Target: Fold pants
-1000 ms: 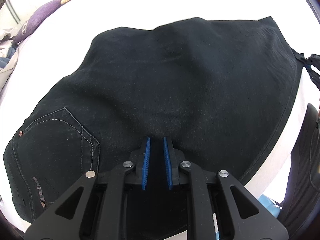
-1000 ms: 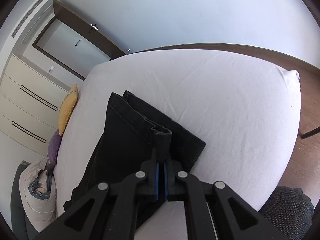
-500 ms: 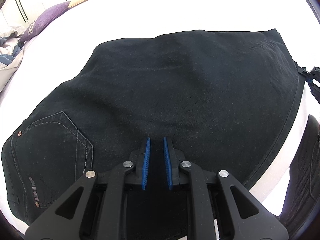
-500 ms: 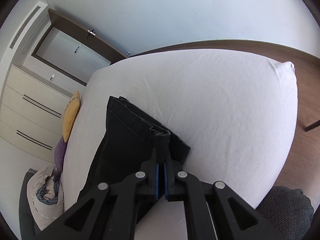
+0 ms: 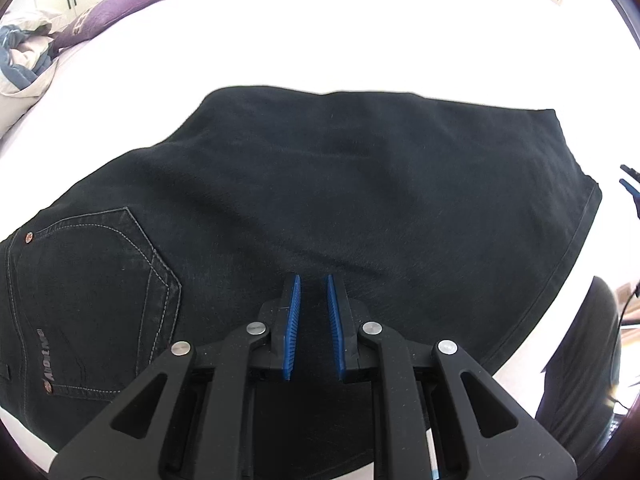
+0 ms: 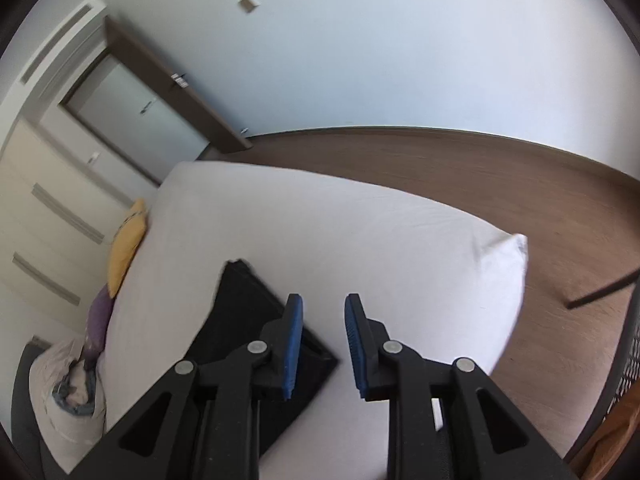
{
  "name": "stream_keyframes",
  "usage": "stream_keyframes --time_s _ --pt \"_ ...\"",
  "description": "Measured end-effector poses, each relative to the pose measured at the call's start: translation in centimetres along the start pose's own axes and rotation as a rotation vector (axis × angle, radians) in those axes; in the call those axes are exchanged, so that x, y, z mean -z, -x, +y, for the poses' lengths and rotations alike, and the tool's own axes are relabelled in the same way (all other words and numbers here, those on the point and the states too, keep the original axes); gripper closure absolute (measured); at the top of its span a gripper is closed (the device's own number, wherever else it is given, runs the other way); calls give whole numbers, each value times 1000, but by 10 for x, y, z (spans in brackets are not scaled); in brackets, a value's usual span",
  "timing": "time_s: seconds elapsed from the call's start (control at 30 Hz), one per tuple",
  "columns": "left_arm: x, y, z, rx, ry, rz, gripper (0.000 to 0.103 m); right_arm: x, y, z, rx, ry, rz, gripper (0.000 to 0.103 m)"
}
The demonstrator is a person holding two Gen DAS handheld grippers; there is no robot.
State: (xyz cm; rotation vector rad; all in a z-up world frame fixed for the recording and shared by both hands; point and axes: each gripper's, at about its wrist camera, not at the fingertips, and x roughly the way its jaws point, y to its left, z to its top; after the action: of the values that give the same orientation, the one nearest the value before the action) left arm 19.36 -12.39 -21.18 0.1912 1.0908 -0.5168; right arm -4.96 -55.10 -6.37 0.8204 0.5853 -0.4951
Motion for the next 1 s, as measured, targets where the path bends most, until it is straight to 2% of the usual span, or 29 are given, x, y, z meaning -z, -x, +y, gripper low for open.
stream_keyframes --time_s 0.07,0.1,0.13,0.2,0.23,0.3,0.33,0.37,0.4,0.43,0.5,0.53,0.57,0.6,0.63,0.7,0.73,0.77,0.8,0.83,0.87,0.9,0.93,0.97,1.0 --pt "0 4 -3 7 3 -19 89 9 -30 47 -267 103 147 75" --pt "1 8 -5 13 5 -26 89 16 -50 66 -371 136 237 71" --pt "-3 5 -3 14 7 -25 89 23 -69 83 -426 170 310 66" --pt "-3 2 -4 4 5 -15 89 38 -109 101 -482 237 427 63" --pt "-9 1 -4 -4 6 -10 89 42 -131 101 -461 252 466 63" --pt "-9 -5 -1 -13 18 -2 89 38 -164 79 -336 240 468 63" --pt "-7 -6 -1 -8 28 -3 89 29 -176 56 -308 183 440 78" --pt "-6 -5 2 -8 35 -7 89 18 -181 34 -313 115 417 103" --pt "-4 -3 5 -15 41 -9 89 6 -180 13 -313 45 390 103" --pt "-2 -1 8 -18 48 -12 89 -8 -170 -2 -284 -6 320 103" --pt "1 3 19 -9 72 -17 89 -34 -142 -17 -161 -10 177 103" --pt "2 5 20 -7 80 -19 89 -43 -131 -23 -122 -32 140 99" --pt "3 7 22 -7 83 -18 89 -49 -121 -26 -70 -56 130 80" --pt "0 8 18 6 83 -22 89 -50 -110 -25 -86 -71 126 78" --pt "0 12 18 33 79 -39 89 -46 -100 -18 -179 -76 134 78" --pt "-11 19 9 79 45 -75 89 -20 -84 12 -351 -35 223 69" --pt "-16 20 2 96 23 -85 89 0 -79 32 -413 8 295 54" --pt "-21 20 -6 118 1 -90 89 24 -78 49 -471 44 364 47" --pt "-28 16 -16 145 -30 -83 89 50 -81 64 -522 75 449 47" --pt "-32 10 -25 162 -64 -65 89 73 -89 76 -537 116 536 47" --pt "-36 4 -34 162 -106 -52 89 94 -98 80 -506 167 603 47" --pt "-38 -2 -42 156 -136 -45 89 105 -107 76 -444 196 634 47" --pt "-42 -11 -43 143 -158 -26 89 108 -116 65 -413 174 640 64" --pt "-46 -20 -37 127 -153 1 89 102 -123 49 -407 119 638 93" --pt "-51 -26 -26 119 -126 9 89 91 -127 30 -365 57 610 103"
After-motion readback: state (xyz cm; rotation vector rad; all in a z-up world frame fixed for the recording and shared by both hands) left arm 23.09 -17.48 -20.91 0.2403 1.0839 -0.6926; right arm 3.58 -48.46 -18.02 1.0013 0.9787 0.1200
